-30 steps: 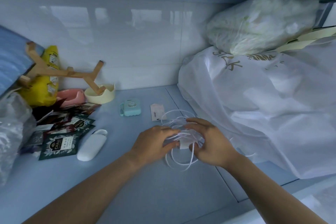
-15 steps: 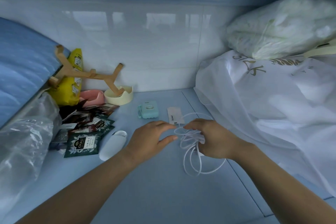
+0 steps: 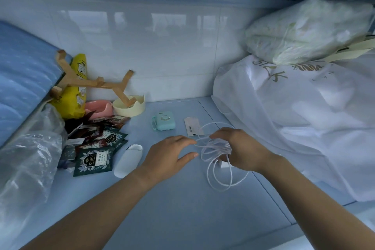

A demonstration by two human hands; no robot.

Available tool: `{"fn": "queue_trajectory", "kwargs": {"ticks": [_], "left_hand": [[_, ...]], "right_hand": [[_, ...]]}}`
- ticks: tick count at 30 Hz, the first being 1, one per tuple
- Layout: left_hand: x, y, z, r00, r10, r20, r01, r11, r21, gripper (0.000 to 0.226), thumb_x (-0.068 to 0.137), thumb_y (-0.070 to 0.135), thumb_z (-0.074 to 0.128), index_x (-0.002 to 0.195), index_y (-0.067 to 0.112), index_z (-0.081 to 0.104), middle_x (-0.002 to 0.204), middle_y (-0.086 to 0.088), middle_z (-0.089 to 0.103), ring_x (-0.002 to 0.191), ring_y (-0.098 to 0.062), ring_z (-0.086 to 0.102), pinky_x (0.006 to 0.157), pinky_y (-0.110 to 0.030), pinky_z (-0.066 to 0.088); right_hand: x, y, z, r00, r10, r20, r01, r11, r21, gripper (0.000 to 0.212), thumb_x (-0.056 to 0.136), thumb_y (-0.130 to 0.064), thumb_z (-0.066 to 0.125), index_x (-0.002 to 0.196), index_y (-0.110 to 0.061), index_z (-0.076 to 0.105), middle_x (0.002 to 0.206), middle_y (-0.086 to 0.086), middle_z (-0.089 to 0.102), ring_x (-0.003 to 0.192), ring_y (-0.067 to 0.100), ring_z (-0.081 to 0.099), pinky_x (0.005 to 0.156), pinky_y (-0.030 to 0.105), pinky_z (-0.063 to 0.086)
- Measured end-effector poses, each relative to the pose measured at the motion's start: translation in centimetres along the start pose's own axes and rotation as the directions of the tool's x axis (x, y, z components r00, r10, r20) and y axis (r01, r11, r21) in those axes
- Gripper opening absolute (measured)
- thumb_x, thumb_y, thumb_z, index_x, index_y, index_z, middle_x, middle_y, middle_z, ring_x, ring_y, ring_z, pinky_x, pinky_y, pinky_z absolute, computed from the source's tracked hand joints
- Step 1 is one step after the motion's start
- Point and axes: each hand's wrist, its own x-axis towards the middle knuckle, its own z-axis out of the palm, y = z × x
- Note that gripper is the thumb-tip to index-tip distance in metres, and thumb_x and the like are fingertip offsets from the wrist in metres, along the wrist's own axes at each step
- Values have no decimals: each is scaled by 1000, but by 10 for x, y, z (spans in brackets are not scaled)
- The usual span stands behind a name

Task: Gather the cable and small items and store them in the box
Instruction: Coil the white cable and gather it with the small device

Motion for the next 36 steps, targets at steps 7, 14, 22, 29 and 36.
{"fn": "queue_trajectory", "kwargs": {"ticks": [7, 14, 22, 29, 36], "left_hand": [[7, 15, 9, 999, 46, -14, -46, 998, -31, 32, 88, 49, 48, 117, 36, 55, 120, 16, 60, 109, -9, 54, 79, -27, 48], [6, 21, 13, 998, 41, -50, -43, 998, -42, 29, 88, 47, 47, 115, 38, 55, 118, 19, 61, 108, -7, 55, 78, -26, 48], [-14, -14, -3, 996, -60, -69, 59, 998, -3, 31, 88, 46, 45, 116, 37, 53, 117, 14, 61, 108, -9, 55, 82, -31, 51], [-19, -44, -12, 985, -159, -61, 162, 986, 42, 32, 88, 44, 46, 118, 35, 53, 119, 9, 62, 108, -14, 56, 84, -36, 50], [-7, -55, -3, 974, -212, -79, 218, 973, 70, 32, 89, 42, 47, 117, 31, 56, 119, 8, 63, 109, -16, 56, 84, -36, 50]], "right_hand": [[-20, -1, -26, 996, -51, -71, 46, 997, -60, 20, 77, -7, 67, 96, -13, 68, 96, 4, 67, 87, 17, 60, 77, 32, 49], [-15, -4, -21, 983, 29, -181, -12, 995, 98, 26, 78, -13, 67, 104, -16, 66, 103, -1, 66, 88, 9, 60, 79, 19, 47], [31, -14, 19, 993, 6, -116, 14, 985, 174, 27, 80, -18, 67, 107, -14, 65, 108, 3, 64, 88, 5, 53, 71, 1, 32], [66, -22, 59, 997, 36, -75, -19, 976, 217, 42, 83, -22, 63, 123, -16, 53, 120, 5, 57, 102, 16, 55, 83, 18, 40], [86, -12, 86, 997, 66, -48, -58, 988, 141, 44, 85, -22, 58, 127, -13, 49, 130, 7, 49, 114, 21, 50, 92, 22, 35]]}}
